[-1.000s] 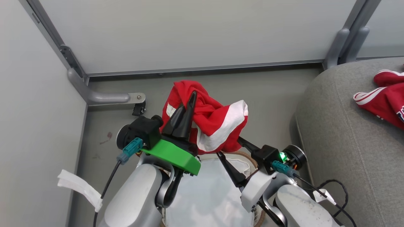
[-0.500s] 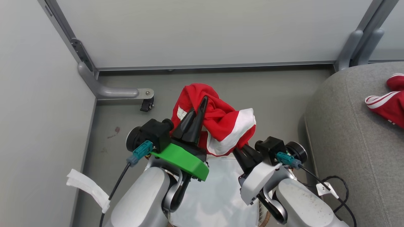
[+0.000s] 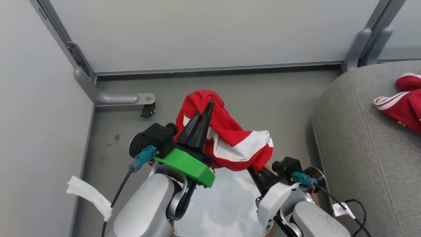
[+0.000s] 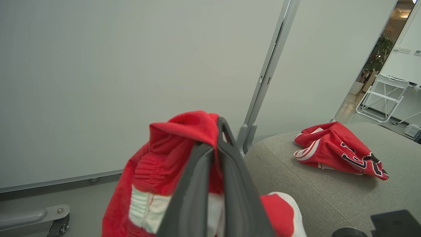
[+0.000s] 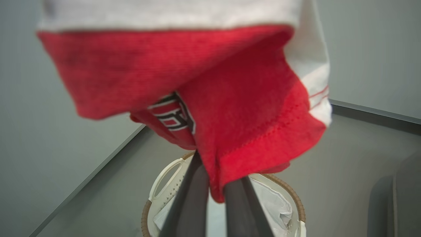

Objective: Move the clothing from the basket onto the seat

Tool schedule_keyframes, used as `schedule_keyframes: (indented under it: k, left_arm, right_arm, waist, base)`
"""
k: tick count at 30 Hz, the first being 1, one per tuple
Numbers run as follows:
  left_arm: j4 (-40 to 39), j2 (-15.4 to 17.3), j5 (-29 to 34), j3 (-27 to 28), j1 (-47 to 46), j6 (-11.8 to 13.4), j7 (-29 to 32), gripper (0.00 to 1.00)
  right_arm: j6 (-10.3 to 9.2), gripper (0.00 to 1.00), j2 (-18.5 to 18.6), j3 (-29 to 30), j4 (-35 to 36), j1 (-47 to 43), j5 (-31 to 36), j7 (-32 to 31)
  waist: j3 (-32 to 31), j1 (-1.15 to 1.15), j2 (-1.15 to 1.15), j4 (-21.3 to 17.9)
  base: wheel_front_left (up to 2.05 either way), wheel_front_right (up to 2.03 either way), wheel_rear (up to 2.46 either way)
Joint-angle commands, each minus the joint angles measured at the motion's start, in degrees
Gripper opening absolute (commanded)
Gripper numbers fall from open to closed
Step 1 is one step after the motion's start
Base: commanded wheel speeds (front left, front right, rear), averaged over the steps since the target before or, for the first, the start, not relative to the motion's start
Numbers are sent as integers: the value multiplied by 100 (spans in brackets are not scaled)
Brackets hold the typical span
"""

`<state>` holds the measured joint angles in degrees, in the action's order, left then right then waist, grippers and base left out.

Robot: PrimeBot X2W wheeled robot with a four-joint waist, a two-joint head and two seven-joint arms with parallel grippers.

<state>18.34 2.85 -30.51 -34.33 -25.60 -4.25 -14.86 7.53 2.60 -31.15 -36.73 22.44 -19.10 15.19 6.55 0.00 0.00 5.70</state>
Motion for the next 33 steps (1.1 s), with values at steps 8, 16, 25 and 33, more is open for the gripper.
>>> schedule_keyframes:
  k: [8, 16, 25, 33]
  left_arm:
    - [103, 15, 211, 246, 150, 30, -39, 100]
    - [306, 13, 511, 550, 402, -74, -37, 100]
    - [406, 15, 715, 827, 616, -185, -37, 100]
    - [495, 16, 841, 992, 698, -238, -32, 100]
  right_arm:
    - [-8, 0, 57, 758, 595, -265, 75, -4]
    - [-8, 0, 50, 1333, 1680, -364, 74, -2]
    - [-7, 0, 47, 1588, 2340, -393, -76, -2]
    - [-7, 0, 46, 1668, 2596, -229, -164, -1]
  waist:
    - [15, 0, 0, -335]
    - [59, 0, 0, -1052]
    - [102, 0, 0, -2096]
    - [190, 0, 0, -3008]
  base:
    - [0, 0, 0]
    - [0, 0, 0]
    - [0, 0, 0]
    - [0, 0, 0]
